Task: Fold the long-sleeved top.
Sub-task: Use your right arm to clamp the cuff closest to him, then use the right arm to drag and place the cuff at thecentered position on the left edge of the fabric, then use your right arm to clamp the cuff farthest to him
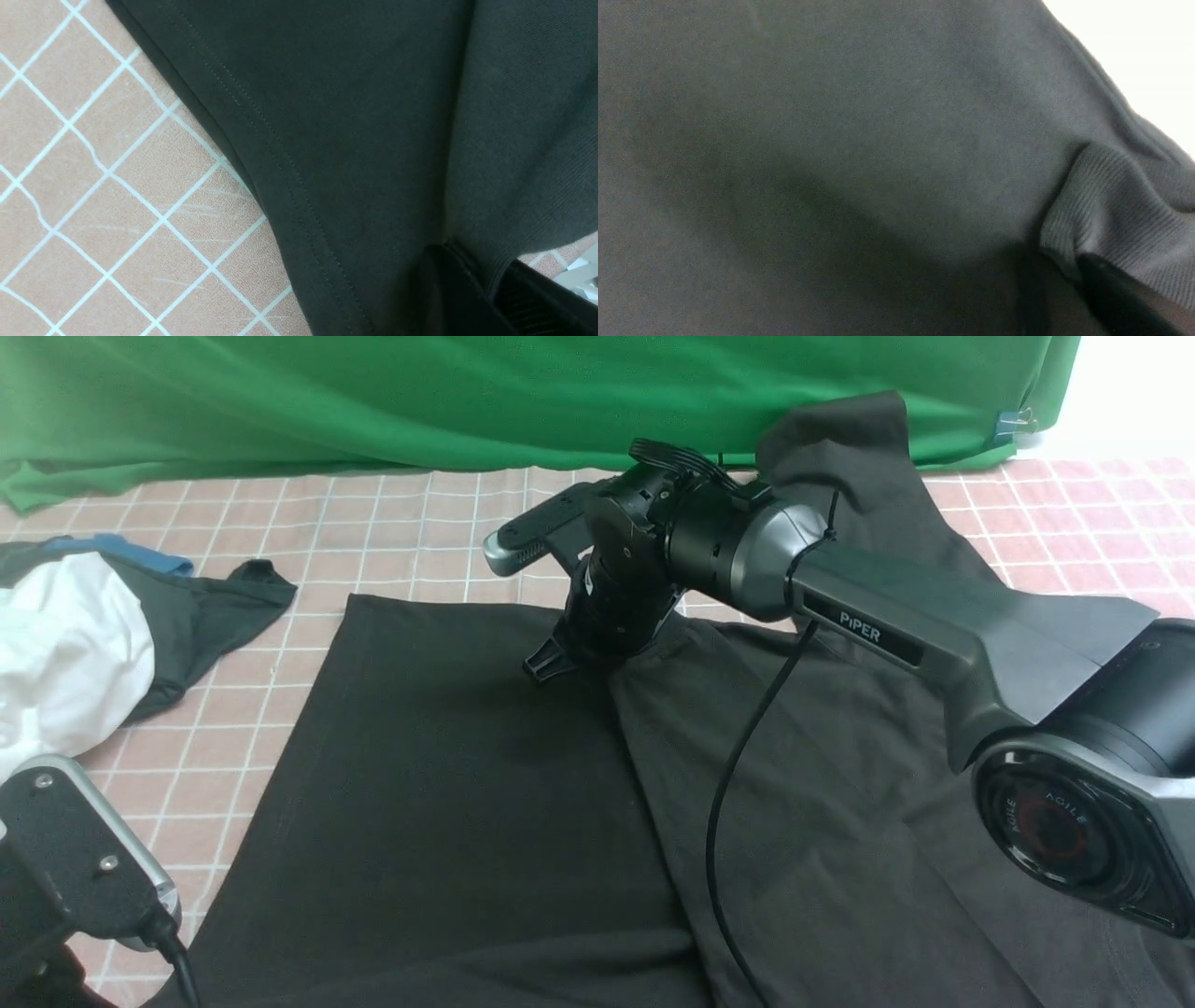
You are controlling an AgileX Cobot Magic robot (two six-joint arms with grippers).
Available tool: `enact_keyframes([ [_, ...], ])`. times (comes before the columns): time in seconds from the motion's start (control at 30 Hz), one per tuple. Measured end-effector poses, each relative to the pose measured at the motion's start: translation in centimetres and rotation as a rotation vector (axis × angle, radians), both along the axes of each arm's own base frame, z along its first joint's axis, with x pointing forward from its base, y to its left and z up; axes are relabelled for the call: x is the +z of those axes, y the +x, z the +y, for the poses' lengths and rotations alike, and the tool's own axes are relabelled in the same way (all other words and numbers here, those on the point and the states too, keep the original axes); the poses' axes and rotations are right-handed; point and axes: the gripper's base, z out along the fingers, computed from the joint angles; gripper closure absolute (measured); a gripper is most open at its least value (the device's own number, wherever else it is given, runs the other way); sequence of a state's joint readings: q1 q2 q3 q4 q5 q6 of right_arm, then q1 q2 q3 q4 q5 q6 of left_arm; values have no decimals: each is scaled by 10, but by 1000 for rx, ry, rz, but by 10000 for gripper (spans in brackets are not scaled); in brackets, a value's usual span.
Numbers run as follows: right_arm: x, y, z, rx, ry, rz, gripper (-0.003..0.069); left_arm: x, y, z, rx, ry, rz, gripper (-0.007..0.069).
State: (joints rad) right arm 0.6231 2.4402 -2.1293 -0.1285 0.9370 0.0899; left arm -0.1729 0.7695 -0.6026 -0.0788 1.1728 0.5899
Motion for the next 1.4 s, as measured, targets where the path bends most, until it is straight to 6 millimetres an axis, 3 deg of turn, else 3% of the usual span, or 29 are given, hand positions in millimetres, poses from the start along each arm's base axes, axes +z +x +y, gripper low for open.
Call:
enact_keyframes([
  [0.13, 15, -5, -2, 5, -9, 10, 589, 0, 0, 0, -1, 0, 0, 589],
  [0.33, 72, -30, 10, 86, 39, -31, 589, 1, 2, 0, -2, -1, -19, 589],
  [0.57, 112, -57, 24, 152, 98, -62, 589, 1, 2, 0, -2, 0, -24, 589],
  [0.7, 117, -66, 33, 162, 165, -31, 589, 1, 2, 0, -2, 0, -24, 589],
  [0.9, 107, -74, 51, 190, 200, -23, 582, 1, 2, 0, -2, 0, -24, 589],
  [1.0, 101, -74, 55, 187, 205, -13, 508, 1, 2, 0, -2, 0, -24, 589],
  [1.07, 100, -75, 54, 173, 199, 5, 386, 1, 2, 0, -2, 0, -24, 589],
  [1.1, 100, -75, 54, 172, 199, 5, 386, 1, 2, 0, -2, 0, -24, 589],
  [1.17, 102, -81, 50, 173, 161, 50, 204, 1, 2, 0, -2, 0, -24, 589],
  [1.23, 111, -90, 45, 187, 120, 94, 128, 1, 2, 0, -2, 0, -24, 589],
  [1.3, 127, -101, 38, 206, 110, 98, 116, 1, 2, 0, -2, 0, -23, 589],
  [1.4, 147, -121, 25, 222, 107, 95, 202, 1, 2, 0, -2, 0, -23, 589],
])
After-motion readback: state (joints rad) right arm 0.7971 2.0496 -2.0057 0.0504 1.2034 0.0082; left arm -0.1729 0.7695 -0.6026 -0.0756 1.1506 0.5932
